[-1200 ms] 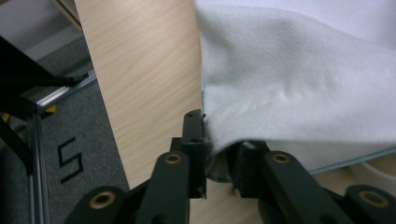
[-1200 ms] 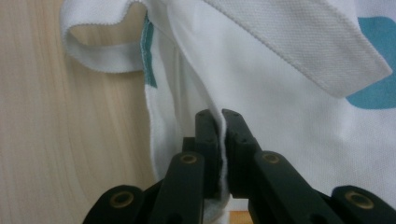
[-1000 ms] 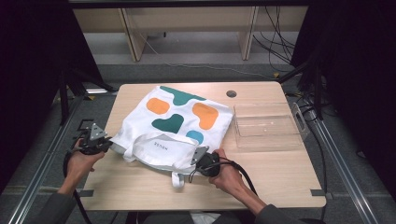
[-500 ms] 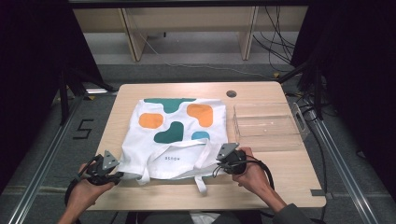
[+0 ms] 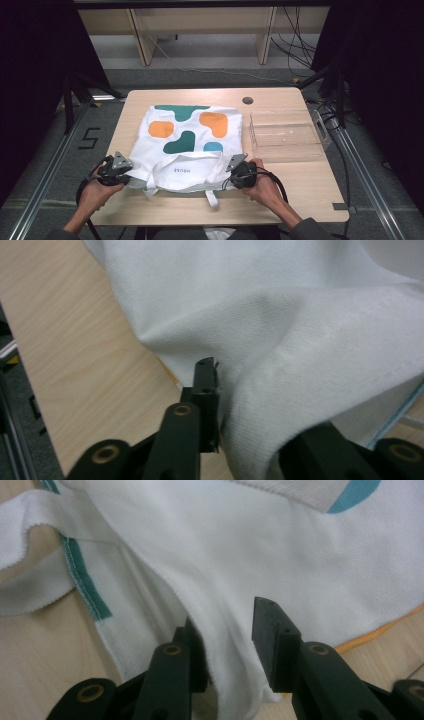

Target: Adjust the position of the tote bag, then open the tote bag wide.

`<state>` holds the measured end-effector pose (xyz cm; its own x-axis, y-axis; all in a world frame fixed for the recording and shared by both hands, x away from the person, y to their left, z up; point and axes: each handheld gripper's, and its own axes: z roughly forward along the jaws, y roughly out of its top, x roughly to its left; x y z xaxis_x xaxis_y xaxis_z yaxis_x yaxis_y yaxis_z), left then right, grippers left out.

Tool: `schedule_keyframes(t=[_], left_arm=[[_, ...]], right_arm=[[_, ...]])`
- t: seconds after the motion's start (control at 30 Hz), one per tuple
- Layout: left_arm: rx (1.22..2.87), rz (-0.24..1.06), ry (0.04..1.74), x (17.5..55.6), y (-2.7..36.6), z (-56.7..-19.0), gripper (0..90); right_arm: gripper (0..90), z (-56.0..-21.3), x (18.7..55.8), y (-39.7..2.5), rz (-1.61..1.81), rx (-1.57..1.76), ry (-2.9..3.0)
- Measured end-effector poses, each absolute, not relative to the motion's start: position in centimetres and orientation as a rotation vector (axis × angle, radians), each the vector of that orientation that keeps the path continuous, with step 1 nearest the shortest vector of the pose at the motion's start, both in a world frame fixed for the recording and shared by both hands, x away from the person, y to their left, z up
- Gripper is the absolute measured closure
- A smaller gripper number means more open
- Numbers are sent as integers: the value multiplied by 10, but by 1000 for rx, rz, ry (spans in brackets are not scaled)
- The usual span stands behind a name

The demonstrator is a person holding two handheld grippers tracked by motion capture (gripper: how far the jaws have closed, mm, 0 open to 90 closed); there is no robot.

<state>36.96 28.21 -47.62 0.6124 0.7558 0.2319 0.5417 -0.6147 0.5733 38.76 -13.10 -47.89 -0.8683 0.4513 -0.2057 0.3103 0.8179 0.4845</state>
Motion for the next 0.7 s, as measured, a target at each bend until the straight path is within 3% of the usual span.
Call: schedule_keyframes(t=[0.07, 0.17, 0.27, 0.7], left_arm=[[2382, 654, 1022, 367, 280, -476, 824], [2402, 632, 1005, 356, 276, -468, 836], [2380, 638, 1006, 346, 272, -467, 837], [2316, 558, 977, 329, 268, -459, 837]], right_arm=[[698, -480, 388, -130, 632, 573, 2693], [793, -479, 388, -133, 616, 557, 2693], [823, -475, 391, -140, 631, 516, 2688], [845, -456, 388, -156, 724, 640, 2658]])
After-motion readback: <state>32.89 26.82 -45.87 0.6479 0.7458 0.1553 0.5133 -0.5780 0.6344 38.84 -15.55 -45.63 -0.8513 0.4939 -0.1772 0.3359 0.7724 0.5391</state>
